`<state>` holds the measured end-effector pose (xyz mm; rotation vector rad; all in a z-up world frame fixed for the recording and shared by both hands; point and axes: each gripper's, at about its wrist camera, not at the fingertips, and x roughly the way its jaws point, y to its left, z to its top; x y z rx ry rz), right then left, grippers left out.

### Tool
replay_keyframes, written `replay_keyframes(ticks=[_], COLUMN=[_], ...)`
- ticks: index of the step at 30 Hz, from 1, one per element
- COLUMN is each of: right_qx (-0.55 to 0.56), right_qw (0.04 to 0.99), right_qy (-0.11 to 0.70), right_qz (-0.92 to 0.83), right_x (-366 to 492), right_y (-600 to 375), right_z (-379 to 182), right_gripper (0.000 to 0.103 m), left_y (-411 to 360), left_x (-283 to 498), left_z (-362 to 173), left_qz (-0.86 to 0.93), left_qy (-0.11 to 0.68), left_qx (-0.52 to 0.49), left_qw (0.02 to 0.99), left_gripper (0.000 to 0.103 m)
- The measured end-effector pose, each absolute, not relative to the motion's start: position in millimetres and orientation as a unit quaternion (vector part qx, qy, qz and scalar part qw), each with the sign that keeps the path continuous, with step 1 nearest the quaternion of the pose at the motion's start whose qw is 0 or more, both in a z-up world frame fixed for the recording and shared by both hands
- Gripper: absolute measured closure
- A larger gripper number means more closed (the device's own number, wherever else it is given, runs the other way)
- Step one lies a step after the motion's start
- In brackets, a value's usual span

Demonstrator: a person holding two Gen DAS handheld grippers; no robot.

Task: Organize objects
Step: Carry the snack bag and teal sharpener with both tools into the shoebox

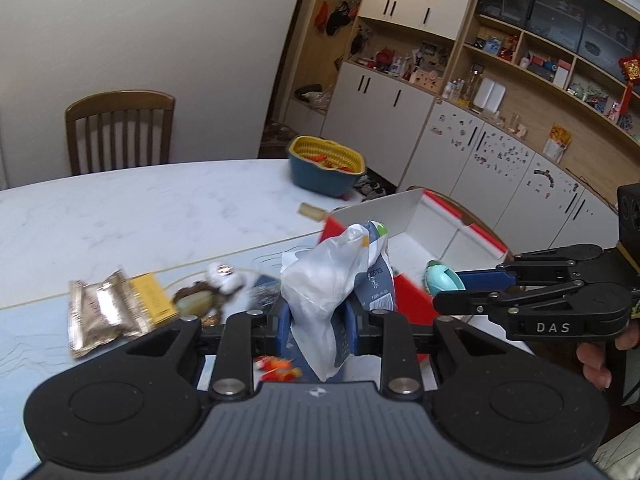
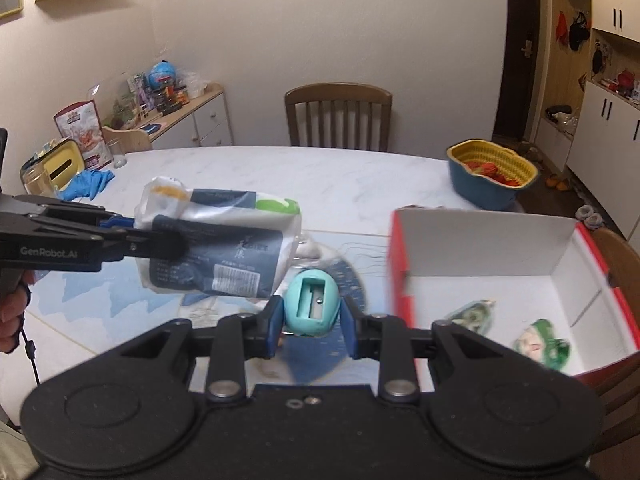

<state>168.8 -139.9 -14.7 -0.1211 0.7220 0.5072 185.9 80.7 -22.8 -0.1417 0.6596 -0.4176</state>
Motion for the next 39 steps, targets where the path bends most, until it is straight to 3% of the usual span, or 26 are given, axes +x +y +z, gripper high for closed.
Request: replay_keyframes(ticks=[22, 39], right_qx=[-0.046, -0.056], right_qw=[0.915, 0.897], right_qy=[0.353, 0.403], right_qz=[0.191, 0.170], right_x=[212.3, 310.7], right_y=[-296.9, -331.0], right_z=[-25.6, -63.6], right_gripper=[0.074, 0.074], left_y=[-77.0, -139.7], left_x=[270.1, 333.2], left_z=[-40.2, -79.6], left_qz=[-0.216, -0.160], left_qy=[0.350, 0.410], left_qx=[-0.071, -0.022], left_qw=[0.909, 0.898], left_gripper=[0.077, 0.077])
